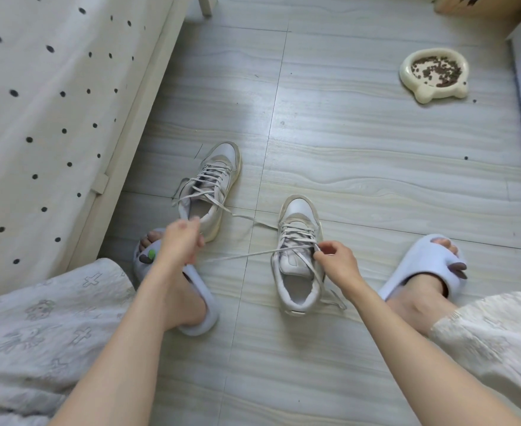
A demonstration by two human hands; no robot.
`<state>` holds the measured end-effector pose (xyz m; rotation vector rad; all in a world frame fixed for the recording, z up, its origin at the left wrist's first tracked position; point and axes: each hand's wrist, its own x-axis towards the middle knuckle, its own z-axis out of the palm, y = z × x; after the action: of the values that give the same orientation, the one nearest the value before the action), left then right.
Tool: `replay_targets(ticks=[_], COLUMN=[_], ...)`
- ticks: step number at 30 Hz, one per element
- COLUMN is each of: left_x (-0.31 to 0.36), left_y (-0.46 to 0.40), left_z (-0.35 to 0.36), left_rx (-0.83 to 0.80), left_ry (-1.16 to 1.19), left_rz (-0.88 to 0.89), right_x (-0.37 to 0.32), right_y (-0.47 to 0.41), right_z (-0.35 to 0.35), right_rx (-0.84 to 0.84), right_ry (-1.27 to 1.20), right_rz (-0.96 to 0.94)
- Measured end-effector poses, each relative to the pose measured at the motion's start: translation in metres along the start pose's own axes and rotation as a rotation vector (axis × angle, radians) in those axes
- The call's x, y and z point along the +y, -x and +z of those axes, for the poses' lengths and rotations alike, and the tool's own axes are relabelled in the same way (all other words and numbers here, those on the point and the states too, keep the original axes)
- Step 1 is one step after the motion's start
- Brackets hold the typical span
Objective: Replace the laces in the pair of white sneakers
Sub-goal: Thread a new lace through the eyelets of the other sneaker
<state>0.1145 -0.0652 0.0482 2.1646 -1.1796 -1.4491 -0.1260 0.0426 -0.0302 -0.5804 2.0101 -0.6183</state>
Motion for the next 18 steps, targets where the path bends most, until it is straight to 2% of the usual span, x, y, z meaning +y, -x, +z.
replay_targets(ticks=[1,2,4,6,8,11,13,16,18], left_x=[-0.013,-0.024,-0.038,-0.039,-0.03,-0.012,-0.005,-0.011,-0.021], left_y=[0.0,0.001,0.006,0.013,0.018,0.019,0.017,0.015,0.016], left_z=[0.009,0.017,0.03,0.035,0.032,0.026,0.027,0.035,0.035], left_rx=[-0.031,-0.123,-0.352,-0.472,-0.434,-0.233,-0.182,-0.163,-0.191], left_ry=[-0.3,-0.475,-0.698,-0.794,-0.6,-0.091,0.065,0.131,-0.06], left_rz=[0.081,0.132,0.201,0.252,0.292,0.27,0.259,0.209,0.169], right_x=[0.001,0.002,0.003,0.003,0.004,0.004,0.003,0.0,0.003], right_y=[0.001,0.002,0.004,0.004,0.005,0.006,0.006,0.01,0.016], right_z=[0.0,0.001,0.003,0.002,-0.001,-0.002,0.001,0.009,0.015], right_rx=[-0.002,-0.004,-0.007,-0.016,-0.021,-0.034,-0.05,-0.005,0.055], right_ry=[0.003,0.009,0.019,0.016,0.011,0.014,0.042,0.12,0.216], right_rz=[-0.006,-0.012,-0.033,-0.046,-0.047,-0.049,-0.054,-0.101,-0.232])
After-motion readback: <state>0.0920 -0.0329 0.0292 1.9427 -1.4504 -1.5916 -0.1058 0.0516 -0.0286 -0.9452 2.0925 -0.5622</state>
